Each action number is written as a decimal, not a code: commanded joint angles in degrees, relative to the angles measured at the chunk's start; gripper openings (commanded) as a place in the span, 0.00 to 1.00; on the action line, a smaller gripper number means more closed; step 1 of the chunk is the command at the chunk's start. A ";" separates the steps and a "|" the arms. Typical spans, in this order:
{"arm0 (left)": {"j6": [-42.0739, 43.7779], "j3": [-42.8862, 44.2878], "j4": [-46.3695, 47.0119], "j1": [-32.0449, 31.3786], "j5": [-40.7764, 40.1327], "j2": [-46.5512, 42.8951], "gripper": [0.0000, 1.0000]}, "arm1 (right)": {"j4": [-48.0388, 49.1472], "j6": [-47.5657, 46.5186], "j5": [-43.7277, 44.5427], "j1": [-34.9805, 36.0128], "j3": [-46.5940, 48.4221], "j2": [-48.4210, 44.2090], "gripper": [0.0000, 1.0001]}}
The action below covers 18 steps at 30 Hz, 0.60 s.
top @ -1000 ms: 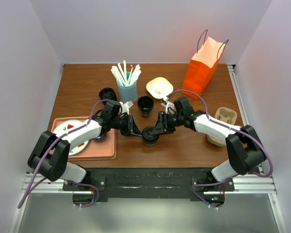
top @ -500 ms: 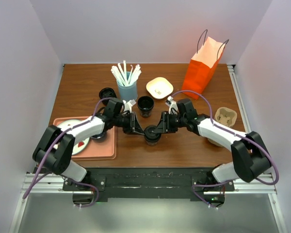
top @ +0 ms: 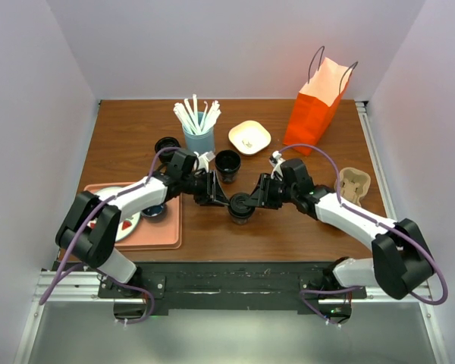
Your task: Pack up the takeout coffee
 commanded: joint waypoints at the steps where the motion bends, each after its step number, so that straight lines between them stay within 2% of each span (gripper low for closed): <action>1: 0.88 2.06 -2.79 -0.69 -3.78 -1.86 0.41 | -6.18 0.12 8.00 1.03 -2.76 0.41 0.42; 9: 0.89 7.00 -11.50 -0.69 -6.15 -5.37 0.52 | -7.32 2.41 9.67 0.94 -2.23 -0.82 0.42; 14: -1.66 4.98 -11.33 -0.69 -4.66 -8.46 0.52 | -7.67 2.94 10.73 1.03 -2.59 -1.96 0.42; 18: -4.65 0.95 -7.65 -0.87 -1.51 -11.00 0.51 | -7.85 2.94 10.64 1.12 -2.41 -1.87 0.42</action>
